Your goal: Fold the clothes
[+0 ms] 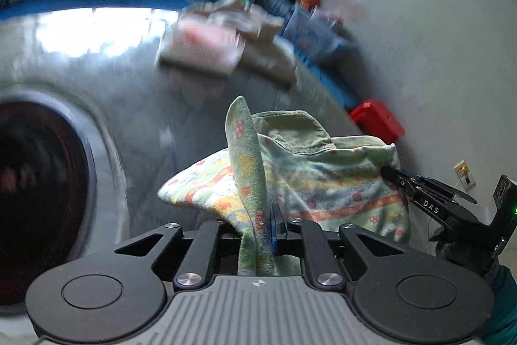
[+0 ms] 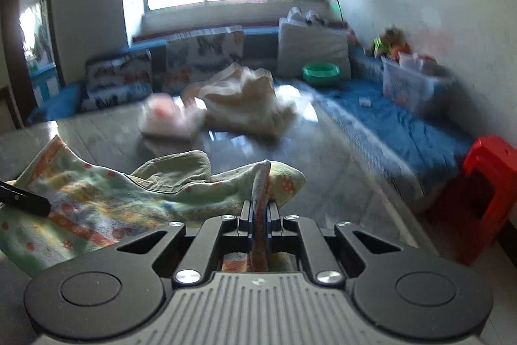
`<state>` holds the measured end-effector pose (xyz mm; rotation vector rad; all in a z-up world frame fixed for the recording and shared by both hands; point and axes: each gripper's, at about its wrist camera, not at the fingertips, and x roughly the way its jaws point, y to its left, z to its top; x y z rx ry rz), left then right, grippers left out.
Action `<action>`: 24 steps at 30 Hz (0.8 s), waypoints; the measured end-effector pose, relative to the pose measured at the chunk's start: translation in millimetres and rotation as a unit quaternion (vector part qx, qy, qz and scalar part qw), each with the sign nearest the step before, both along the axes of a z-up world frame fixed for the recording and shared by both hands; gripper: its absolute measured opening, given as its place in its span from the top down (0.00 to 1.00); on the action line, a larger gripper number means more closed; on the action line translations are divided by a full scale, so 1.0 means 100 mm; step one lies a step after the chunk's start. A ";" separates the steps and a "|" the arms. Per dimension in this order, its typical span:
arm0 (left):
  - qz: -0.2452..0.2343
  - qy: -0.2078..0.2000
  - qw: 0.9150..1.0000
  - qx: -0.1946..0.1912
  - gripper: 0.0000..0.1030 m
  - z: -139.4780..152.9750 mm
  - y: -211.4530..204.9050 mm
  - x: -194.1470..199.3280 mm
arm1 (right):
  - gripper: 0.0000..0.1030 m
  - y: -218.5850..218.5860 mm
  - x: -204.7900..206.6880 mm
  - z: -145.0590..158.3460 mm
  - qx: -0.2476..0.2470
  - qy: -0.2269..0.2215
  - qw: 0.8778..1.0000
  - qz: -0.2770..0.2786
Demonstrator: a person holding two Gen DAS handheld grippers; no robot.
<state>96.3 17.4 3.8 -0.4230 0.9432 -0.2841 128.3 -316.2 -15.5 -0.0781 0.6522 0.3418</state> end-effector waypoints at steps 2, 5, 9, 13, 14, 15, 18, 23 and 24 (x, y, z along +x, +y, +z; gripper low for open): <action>-0.003 0.016 1.000 0.007 0.88 -0.10 -0.02 -0.01 | 0.94 0.01 0.00 -0.12 -0.017 0.016 1.000 -0.006; -0.004 0.036 0.999 -0.001 0.85 -0.20 0.01 -0.01 | 0.93 -0.03 0.02 -0.24 -0.024 0.034 0.999 -0.010; 0.001 0.049 0.999 0.002 0.71 -0.28 0.07 -0.01 | 0.81 -0.04 0.06 -0.35 -0.031 0.046 0.998 -0.016; -0.004 0.039 0.999 -0.002 0.65 -0.31 0.11 -0.10 | 0.81 -0.08 0.03 -0.37 -0.027 0.049 0.998 -0.014; -0.010 0.038 0.999 -0.002 0.67 -0.32 0.11 -0.11 | 0.82 -0.09 0.03 -0.37 -0.028 0.050 0.998 -0.012; -0.017 0.037 0.999 -0.001 0.74 -0.33 0.10 -0.13 | 0.82 -0.09 0.02 -0.37 -0.030 0.051 0.998 -0.010; -0.025 0.044 0.999 -0.008 0.85 -0.36 0.09 -0.14 | 0.83 -0.09 -0.02 -0.36 -0.036 0.053 0.998 -0.004; -0.044 0.052 0.997 -0.026 0.87 -0.33 0.11 -0.17 | 0.92 -0.07 -0.12 -0.34 -0.053 0.050 0.997 0.013; -0.051 0.057 0.997 -0.028 0.87 -0.35 0.12 -0.19 | 0.92 -0.07 -0.15 -0.33 -0.056 0.052 0.997 0.017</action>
